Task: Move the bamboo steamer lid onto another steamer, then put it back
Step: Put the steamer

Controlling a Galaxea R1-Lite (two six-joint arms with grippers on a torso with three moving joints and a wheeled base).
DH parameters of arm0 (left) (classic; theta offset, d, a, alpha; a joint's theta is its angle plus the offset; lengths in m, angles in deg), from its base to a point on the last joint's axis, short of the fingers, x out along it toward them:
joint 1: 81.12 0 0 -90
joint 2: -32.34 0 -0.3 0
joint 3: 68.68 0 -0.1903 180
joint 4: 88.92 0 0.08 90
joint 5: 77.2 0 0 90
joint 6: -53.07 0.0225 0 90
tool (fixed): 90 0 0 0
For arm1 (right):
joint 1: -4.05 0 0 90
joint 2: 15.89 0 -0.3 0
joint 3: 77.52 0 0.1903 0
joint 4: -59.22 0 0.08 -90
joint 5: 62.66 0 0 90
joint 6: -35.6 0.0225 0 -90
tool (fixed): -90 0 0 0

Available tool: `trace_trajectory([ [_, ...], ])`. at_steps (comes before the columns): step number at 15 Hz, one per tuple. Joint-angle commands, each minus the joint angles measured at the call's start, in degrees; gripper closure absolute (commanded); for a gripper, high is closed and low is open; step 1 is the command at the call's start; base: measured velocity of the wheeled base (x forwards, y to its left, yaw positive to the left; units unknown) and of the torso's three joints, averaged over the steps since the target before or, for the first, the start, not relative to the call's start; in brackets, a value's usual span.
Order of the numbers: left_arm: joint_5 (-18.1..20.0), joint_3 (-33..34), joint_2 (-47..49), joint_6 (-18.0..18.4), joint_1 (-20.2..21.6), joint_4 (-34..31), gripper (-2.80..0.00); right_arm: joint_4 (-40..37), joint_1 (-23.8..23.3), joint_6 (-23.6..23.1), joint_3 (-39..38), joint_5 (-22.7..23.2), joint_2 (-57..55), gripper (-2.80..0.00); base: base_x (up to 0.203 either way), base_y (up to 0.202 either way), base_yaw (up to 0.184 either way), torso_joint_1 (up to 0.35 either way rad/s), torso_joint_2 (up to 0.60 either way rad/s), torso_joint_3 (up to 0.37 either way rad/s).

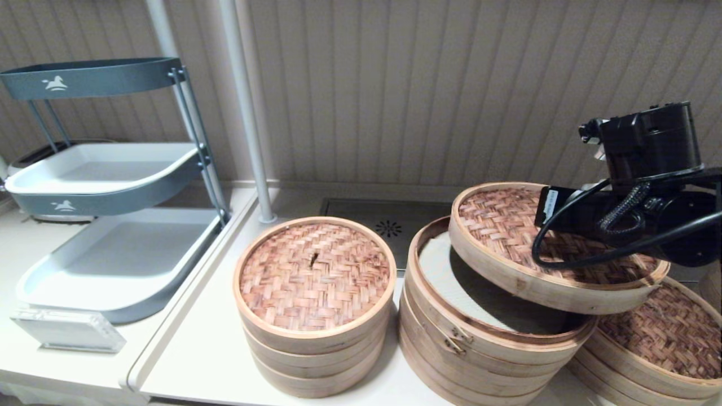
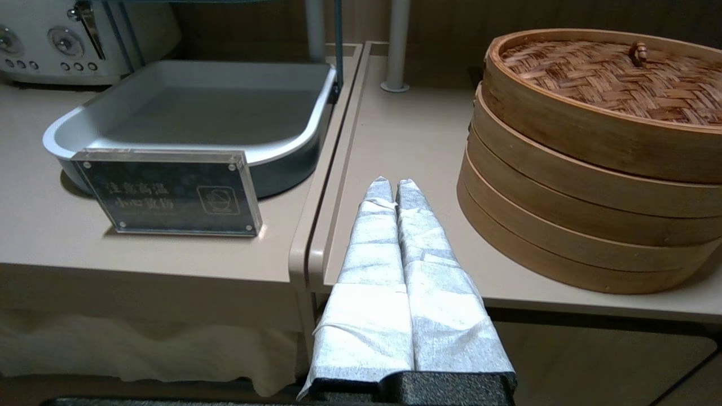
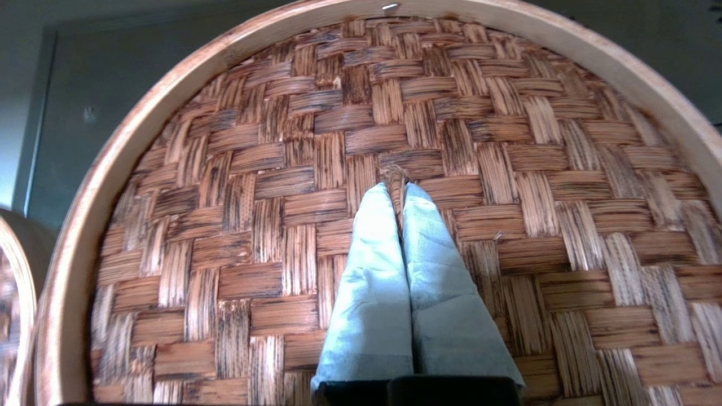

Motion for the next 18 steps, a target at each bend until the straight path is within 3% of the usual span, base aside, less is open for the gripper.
trace_trajectory([
  [1,0.1,1.4,-0.1,0.0,0.1,0.0,0.0,-0.1,1.5,0.3,-0.4,-0.2,-1.0,0.0,0.0,0.0,0.0,0.0,0.0,0.0],
  [18,0.0,1.4,-0.1,0.0,0.1,0.0,0.0,0.1,7.4,0.3,-3.3,-1.1,1.5,0.0,0.0,0.0,0.0,0.0,0.0,0.0],
])
